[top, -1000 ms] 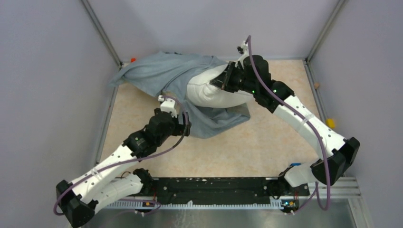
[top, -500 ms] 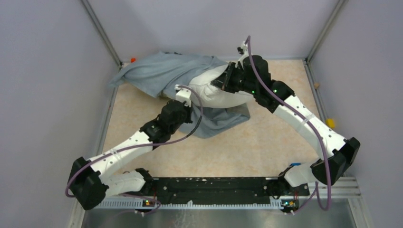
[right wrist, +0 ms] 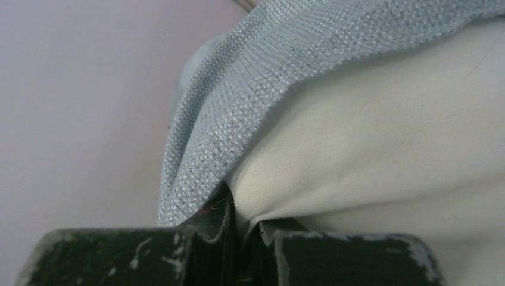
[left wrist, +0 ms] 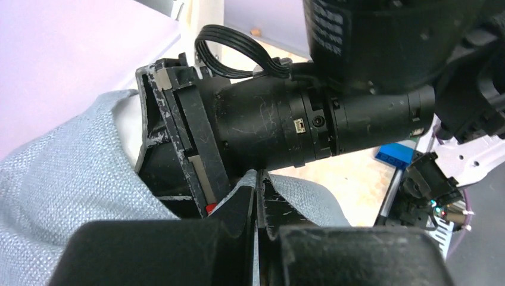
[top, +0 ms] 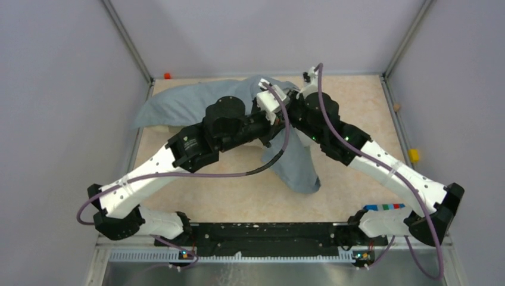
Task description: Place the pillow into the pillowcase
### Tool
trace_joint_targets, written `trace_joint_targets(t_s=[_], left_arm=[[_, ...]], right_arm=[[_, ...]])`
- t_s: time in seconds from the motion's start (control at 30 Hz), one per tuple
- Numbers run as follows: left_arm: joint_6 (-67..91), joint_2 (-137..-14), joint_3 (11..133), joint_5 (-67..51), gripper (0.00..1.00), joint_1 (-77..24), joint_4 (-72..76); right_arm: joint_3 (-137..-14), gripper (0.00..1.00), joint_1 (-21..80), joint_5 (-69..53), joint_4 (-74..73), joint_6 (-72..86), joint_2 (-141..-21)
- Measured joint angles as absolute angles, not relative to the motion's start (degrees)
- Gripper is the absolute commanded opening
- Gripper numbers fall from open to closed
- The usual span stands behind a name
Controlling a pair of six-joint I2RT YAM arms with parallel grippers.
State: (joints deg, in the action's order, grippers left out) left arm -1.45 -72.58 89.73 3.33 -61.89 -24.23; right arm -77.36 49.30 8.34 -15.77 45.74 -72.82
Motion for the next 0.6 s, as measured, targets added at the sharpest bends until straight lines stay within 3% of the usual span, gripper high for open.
trace_joint_targets(t_s=[0.13, 0.3, 0.47, 0.53, 0.6], left_arm=[[0.8, -78.9, 98.7, 0.7, 0.0, -59.4, -32.7], [9.9, -89.5, 114.8, -13.1, 0.0, -51.9, -44.9], [14.2, -105.3, 134.6, -21.2, 0.0, -48.4, -51.8], [15.6, -108.2, 134.1, -22.7, 0.0, -47.7, -49.2], [17.5, -108.7, 128.8, -23.7, 0.0, -47.2, -44.1]], right_arm=[[-72.2, 0.0, 49.8, 15.2, -12.7, 49.8, -69.7], [-67.6, 0.0, 49.8, 24.4, -9.2, 55.1, -67.9], [-62.7, 0.51, 43.4, 21.2, -8.3, 57.3, -66.7], [-61.0, 0.62, 38.3, 17.5, -10.1, 55.3, -66.8], [-59.7, 0.67, 34.5, 14.2, -13.3, 52.5, -66.9]])
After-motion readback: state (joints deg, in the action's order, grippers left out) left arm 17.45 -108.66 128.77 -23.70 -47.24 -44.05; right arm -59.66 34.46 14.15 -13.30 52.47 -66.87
